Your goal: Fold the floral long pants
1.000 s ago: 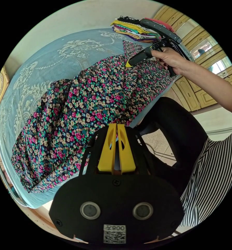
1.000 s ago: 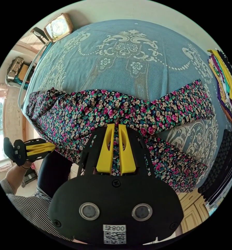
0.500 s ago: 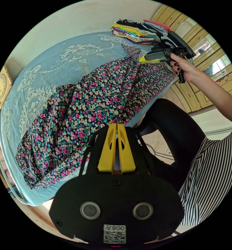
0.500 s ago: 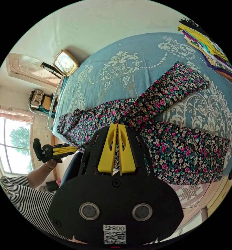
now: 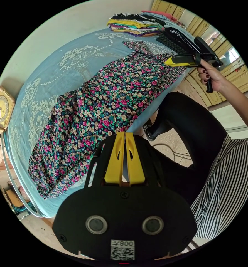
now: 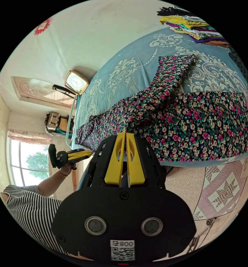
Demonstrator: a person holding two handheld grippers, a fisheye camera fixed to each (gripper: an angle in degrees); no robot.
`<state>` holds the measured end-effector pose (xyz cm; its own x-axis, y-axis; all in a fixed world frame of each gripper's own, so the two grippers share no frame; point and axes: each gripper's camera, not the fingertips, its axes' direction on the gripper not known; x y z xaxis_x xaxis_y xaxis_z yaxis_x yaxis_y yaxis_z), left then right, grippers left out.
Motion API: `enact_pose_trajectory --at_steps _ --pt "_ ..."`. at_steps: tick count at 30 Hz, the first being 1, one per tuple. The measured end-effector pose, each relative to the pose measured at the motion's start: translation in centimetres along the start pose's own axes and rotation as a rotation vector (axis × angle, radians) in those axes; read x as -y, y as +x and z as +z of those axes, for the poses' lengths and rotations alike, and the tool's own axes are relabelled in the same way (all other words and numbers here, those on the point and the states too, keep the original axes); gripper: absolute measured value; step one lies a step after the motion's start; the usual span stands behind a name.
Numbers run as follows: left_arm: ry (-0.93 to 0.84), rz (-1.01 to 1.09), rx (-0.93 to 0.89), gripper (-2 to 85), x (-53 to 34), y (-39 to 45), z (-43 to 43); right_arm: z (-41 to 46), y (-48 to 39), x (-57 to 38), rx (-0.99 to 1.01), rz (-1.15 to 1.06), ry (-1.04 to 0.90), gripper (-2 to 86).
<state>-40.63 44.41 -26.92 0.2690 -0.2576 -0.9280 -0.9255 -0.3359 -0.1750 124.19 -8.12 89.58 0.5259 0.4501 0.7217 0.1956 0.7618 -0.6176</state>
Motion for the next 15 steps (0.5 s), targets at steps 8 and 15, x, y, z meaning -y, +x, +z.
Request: enact_pose_trajectory --at_steps 8,15 --pt "-0.067 -0.027 0.001 0.1 2.1 0.3 3.6 -1.5 -0.5 -1.7 -0.024 0.009 -0.031 0.1" --pt "-0.1 -0.035 0.005 0.1 3.9 -0.2 5.5 -2.5 -0.9 -2.5 -0.017 0.032 -0.04 0.0"
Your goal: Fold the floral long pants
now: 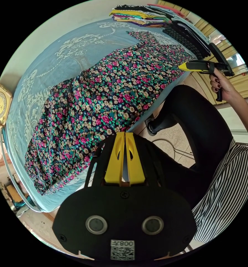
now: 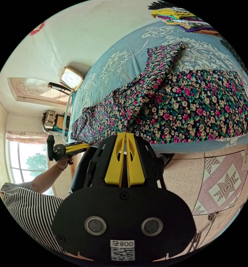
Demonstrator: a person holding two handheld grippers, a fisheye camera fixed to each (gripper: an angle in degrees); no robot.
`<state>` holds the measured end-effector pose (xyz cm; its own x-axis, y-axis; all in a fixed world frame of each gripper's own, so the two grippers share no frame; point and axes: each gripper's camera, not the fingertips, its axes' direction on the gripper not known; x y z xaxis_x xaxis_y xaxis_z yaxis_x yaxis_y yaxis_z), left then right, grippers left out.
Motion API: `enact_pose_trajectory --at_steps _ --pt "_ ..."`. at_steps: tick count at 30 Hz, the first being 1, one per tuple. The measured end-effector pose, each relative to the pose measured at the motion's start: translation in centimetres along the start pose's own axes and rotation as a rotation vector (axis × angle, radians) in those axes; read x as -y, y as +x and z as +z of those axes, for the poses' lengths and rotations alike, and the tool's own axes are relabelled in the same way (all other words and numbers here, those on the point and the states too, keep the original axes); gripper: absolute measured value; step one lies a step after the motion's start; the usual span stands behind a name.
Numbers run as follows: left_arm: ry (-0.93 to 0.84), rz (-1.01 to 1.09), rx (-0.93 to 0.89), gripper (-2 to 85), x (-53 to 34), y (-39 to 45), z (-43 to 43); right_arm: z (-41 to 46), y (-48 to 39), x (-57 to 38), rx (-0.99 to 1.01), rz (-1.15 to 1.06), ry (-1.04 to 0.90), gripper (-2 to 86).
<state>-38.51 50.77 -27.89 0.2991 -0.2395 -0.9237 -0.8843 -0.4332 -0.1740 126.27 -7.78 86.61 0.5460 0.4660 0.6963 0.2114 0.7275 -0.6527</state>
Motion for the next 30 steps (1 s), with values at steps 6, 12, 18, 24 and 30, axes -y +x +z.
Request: enact_pose_trajectory --at_steps 6,12,18,24,30 --pt "-0.016 -0.01 0.008 0.1 1.6 -0.5 1.2 -0.5 -0.8 -0.9 0.03 0.009 0.009 0.0" --pt "-0.032 -0.017 0.005 0.1 3.2 -1.3 2.3 0.5 -1.2 -1.4 0.038 0.046 -0.011 0.0" --pt "-0.029 -0.052 -0.033 0.2 4.3 -2.6 3.0 2.0 -0.9 -1.5 0.013 0.122 -0.054 0.0" --pt "0.04 -0.1 -0.052 0.4 4.9 -3.5 2.3 0.9 -3.3 -1.5 0.009 0.094 -0.013 0.0" --pt "0.126 -0.118 -0.054 0.3 6.7 -3.4 1.6 -0.5 -11.5 1.0 -0.129 -0.161 0.049 0.0"
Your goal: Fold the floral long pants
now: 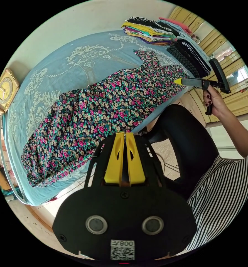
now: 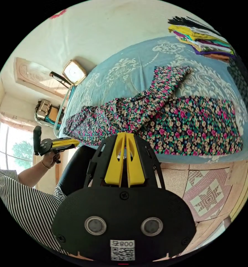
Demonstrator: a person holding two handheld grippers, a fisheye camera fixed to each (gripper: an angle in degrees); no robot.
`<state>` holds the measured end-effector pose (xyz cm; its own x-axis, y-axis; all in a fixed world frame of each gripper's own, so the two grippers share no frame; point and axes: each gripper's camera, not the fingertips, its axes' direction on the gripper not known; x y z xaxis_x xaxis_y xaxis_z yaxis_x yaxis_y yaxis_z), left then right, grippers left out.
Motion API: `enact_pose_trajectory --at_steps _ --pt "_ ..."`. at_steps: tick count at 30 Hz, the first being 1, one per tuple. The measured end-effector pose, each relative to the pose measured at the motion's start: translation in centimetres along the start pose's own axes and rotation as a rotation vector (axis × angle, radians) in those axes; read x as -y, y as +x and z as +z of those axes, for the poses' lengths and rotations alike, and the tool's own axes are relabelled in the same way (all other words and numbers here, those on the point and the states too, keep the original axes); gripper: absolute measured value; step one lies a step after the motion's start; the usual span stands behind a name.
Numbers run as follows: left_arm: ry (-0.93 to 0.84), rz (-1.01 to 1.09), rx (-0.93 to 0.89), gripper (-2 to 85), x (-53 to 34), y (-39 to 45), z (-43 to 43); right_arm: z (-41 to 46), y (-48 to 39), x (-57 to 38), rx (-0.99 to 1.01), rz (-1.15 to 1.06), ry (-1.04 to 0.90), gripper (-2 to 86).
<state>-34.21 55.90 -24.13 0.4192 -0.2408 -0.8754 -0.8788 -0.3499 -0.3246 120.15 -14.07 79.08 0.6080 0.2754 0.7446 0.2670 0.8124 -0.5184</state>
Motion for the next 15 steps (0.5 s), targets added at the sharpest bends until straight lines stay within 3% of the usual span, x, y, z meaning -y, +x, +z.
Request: enact_pose_trajectory --at_steps 3,6,11,15 --pt "0.001 -0.002 -0.023 0.1 1.1 0.0 0.8 1.6 -3.2 1.7 -0.041 -0.107 -0.041 0.0" --pt "-0.004 0.001 -0.053 0.1 2.7 -0.3 1.9 5.8 -3.7 1.9 -0.126 -0.108 -0.199 0.0" --pt "0.028 0.039 -0.115 0.0 6.4 -0.8 3.2 5.6 -3.5 1.4 -0.013 -0.047 -0.168 0.2" --pt "0.056 0.062 -0.153 0.1 9.7 -1.3 4.1 3.0 -5.2 3.2 -0.084 -0.079 -0.073 1.0"
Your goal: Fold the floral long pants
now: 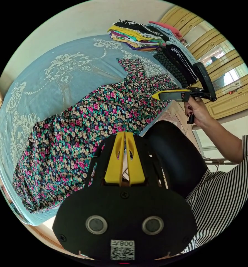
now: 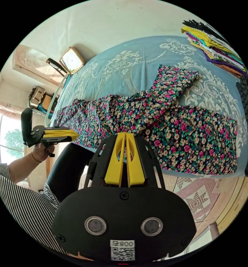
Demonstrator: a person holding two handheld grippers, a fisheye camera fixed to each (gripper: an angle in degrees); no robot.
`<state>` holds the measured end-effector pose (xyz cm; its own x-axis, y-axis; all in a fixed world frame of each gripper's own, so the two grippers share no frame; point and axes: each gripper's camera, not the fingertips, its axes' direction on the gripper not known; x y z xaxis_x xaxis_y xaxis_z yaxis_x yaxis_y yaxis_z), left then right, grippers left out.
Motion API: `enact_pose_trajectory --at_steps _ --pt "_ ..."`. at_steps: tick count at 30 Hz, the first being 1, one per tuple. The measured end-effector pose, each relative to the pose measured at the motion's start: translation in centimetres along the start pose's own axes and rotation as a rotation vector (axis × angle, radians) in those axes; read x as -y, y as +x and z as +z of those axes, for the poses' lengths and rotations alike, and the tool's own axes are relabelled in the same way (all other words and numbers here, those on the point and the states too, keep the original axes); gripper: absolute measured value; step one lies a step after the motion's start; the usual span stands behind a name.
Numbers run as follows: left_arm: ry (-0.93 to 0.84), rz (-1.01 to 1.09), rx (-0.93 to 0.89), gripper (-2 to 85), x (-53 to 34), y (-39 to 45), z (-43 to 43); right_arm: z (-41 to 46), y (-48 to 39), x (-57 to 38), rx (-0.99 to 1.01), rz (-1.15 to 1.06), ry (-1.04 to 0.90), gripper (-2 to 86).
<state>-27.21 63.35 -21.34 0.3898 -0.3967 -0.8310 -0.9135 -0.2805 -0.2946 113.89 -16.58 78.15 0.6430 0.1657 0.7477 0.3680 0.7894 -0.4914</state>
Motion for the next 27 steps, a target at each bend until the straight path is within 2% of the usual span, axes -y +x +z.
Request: enact_pose_trajectory --at_steps 4,12,16,21,23,27 --pt "0.036 0.018 -0.048 0.1 3.7 -0.9 1.5 -1.9 0.3 5.5 -0.109 0.015 0.073 4.7" --pt "0.08 0.051 -0.102 0.2 10.2 -2.7 4.7 -1.4 -0.1 16.2 -0.29 0.051 0.056 8.1" --pt "0.077 0.041 -0.125 0.2 12.4 -3.8 7.3 0.7 0.2 18.9 -0.332 0.086 -0.041 7.2" --pt "0.063 0.023 -0.16 0.2 14.1 -5.0 10.1 -1.0 -0.8 18.4 -0.427 0.062 0.013 2.2" --pt "0.068 0.031 -0.166 0.2 15.1 -5.4 11.1 -2.3 -0.6 17.6 -0.393 0.081 0.031 1.4" --pt "0.105 0.075 -0.178 0.3 17.6 -5.7 11.9 -10.1 1.9 11.9 -0.177 0.265 0.285 0.7"
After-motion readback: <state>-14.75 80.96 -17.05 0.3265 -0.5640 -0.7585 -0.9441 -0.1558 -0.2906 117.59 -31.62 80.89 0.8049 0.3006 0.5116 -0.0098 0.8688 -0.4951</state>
